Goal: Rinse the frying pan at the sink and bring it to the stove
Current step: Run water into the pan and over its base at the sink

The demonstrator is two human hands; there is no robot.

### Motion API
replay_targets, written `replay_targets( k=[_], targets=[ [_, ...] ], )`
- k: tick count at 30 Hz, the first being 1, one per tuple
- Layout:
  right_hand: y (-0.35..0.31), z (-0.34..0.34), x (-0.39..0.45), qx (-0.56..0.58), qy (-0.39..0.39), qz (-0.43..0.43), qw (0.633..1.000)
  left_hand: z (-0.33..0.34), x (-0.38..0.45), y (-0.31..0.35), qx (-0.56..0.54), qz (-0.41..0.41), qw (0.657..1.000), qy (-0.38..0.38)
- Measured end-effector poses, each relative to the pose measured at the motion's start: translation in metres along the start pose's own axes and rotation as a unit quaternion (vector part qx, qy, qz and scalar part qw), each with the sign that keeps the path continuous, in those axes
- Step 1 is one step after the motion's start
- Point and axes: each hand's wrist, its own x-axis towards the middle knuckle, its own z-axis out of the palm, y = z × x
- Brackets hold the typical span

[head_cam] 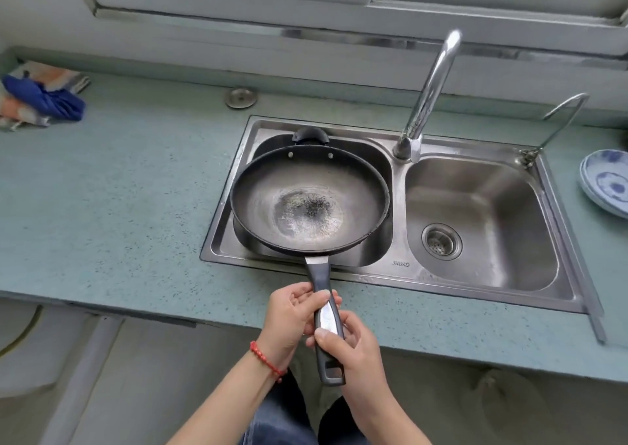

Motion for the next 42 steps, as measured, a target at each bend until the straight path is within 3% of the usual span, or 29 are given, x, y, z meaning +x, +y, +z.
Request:
replay_targets(
  k=[15, 30, 42],
  targets=[
    [-0.003, -0.008, -0.016, 0.003, 0.03, 0.011, 0.999, 0.01, -0.007, -0.016, -0.007, -0.016, 1.0, -0.009],
    [-0.014, -0.006, 0.016, -0.143, 0.012, 0.045, 0.989, -0.003, 0.022, -0.008, 0.006, -0.032, 0.999, -0.026],
    [-0.026, 0.002, 0.048, -0.155, 0.02, 0.04, 0.987, -0.008, 0.036, 0.014, -0.041, -0.058, 0.996, -0.057]
  ],
)
